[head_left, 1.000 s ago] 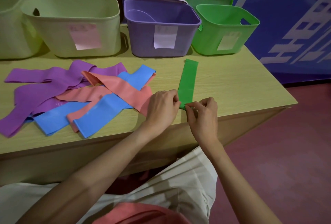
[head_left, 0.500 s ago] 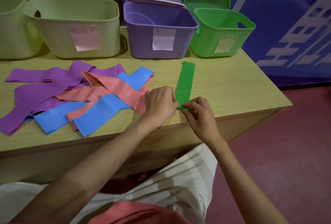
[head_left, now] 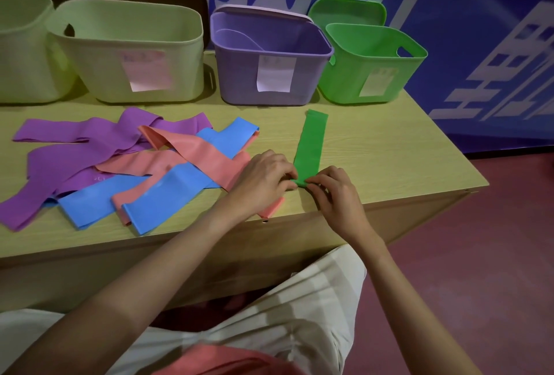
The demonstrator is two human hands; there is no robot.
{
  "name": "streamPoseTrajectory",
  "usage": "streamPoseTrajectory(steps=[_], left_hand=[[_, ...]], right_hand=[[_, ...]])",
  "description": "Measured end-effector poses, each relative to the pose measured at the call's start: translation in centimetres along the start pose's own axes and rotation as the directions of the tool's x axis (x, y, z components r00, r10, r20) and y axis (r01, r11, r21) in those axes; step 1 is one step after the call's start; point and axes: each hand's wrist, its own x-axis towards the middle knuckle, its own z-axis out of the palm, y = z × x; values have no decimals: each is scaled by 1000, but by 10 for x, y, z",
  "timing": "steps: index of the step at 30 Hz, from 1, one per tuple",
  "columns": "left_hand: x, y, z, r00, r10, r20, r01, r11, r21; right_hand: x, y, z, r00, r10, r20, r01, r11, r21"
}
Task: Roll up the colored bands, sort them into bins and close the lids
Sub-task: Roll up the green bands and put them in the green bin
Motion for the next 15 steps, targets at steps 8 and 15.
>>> streamPoseTrajectory(steps=[8, 15], left_hand=[[-4, 2, 2, 997, 64, -48, -62, 997, 34], [-2, 0, 6, 997, 61, -43, -60, 998, 23]], right_hand=[[-7, -1, 4, 998, -1, -69, 1, 1000, -3], [-6, -6, 7, 991, 75, -107, -68, 996, 61]])
